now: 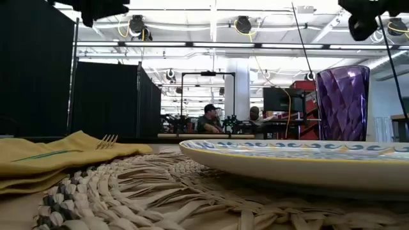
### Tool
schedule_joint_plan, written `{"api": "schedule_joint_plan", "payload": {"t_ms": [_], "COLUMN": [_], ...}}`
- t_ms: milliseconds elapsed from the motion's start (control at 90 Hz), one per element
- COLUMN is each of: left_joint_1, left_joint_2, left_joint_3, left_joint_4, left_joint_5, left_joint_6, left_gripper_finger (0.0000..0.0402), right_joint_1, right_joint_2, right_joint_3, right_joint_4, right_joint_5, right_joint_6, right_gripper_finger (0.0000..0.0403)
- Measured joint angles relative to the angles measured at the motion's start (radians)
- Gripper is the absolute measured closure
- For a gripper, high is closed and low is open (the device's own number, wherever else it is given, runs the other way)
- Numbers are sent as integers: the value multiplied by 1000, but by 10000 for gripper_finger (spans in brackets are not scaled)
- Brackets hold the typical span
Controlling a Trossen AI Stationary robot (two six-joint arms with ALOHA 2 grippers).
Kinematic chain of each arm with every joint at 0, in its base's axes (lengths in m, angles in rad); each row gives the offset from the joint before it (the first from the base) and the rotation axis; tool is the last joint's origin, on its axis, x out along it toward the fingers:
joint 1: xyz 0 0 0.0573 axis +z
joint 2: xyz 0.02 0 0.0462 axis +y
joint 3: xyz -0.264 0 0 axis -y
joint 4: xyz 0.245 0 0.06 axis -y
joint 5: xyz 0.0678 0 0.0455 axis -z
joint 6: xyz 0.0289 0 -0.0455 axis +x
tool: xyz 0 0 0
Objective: Set table place
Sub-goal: Return to Home Position
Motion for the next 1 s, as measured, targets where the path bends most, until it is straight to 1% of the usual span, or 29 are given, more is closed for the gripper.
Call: {"api": "schedule_joint_plan", "payload": {"t_ms": [256,433,744,1000], "left_joint_1": [-1,-1,-1,-1], "left_joint_2": [-25,-60,-92,-112], "left_joint_3": [-54,-106,-156,-198], "left_joint_4": [29,52,60,68], "left_joint_5": [1,1,1,1], "left_joint_6": [-23,-31,-56,-84], "left_gripper_finger": [265,265,265,265], "right_joint_1": [6,6,6,6], "right_joint_2": [0,0,0,0], "right_joint_3": [-161,-245,-286,-365], "right_joint_4": [229,367,397,521], "right_joint_5": [-29,-29,-22,-23], "right_joint_6": [31,-7,-20,-22], "right_gripper_finger": [193,193,193,193]}}
